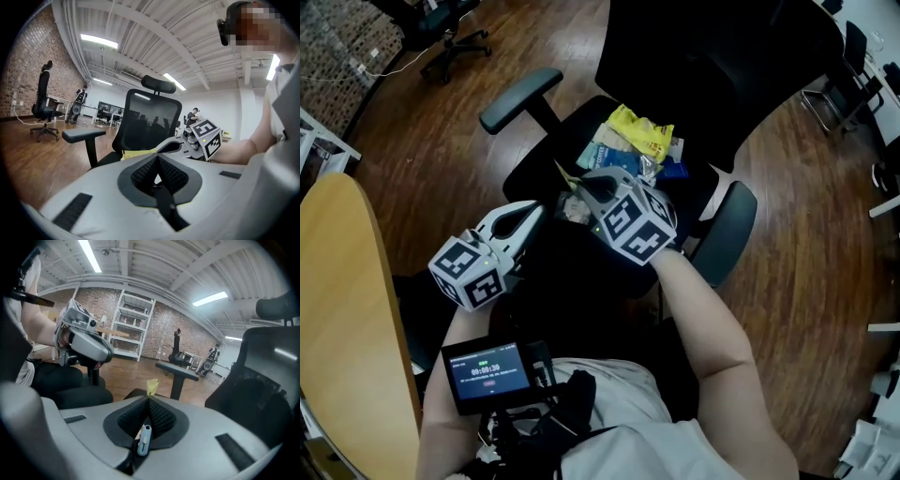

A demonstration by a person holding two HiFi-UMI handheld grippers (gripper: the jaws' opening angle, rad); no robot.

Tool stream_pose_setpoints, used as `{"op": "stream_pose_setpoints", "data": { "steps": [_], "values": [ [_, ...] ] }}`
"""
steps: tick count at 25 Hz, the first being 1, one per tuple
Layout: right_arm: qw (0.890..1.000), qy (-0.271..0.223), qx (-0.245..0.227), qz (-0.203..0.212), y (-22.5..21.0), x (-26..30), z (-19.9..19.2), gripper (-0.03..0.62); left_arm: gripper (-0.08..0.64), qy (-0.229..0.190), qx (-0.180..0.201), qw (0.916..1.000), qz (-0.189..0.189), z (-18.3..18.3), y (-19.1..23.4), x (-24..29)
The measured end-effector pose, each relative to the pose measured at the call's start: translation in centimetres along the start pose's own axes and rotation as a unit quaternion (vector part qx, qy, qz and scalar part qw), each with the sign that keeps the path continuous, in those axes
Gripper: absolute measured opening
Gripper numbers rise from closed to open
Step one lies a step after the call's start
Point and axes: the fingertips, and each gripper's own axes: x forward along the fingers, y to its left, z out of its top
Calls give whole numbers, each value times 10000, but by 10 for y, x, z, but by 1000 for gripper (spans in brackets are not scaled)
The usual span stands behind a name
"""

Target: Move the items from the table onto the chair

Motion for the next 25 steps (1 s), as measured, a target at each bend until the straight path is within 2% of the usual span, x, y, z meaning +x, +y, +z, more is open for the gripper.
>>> {"op": "stream_pose_setpoints", "data": {
  "steps": [3,7,10,15,17,20,21,23,25],
  "values": [
    [9984,504,-85,-228,-11,10,-37,0,9,23,-210,9998,-66,-11,0,11],
    [9899,1118,-667,-554,-19,22,-77,0,9,51,-418,9991,-84,-21,5,30],
    [9775,1550,-1241,-709,-21,29,-97,2,9,134,-487,9987,-87,-25,7,36],
    [9470,2297,-2037,-944,-27,33,-122,3,9,213,-576,9981,-98,-30,7,36],
    [9424,2487,-2080,-821,-22,37,-132,12,9,245,-589,9979,-108,-31,7,36],
    [9435,2706,-1835,-534,-12,41,-148,19,9,282,-580,9978,-158,-33,7,36],
    [9438,2783,-1731,-432,-9,42,-153,63,9,292,-584,9977,-165,-33,7,36],
    [9438,2900,-1559,-273,-4,43,-161,102,9,307,-588,9977,-157,-34,8,35],
    [9449,2934,-1435,-205,-2,42,-164,117,9,316,-573,9977,-153,-34,9,35]
  ]
}}
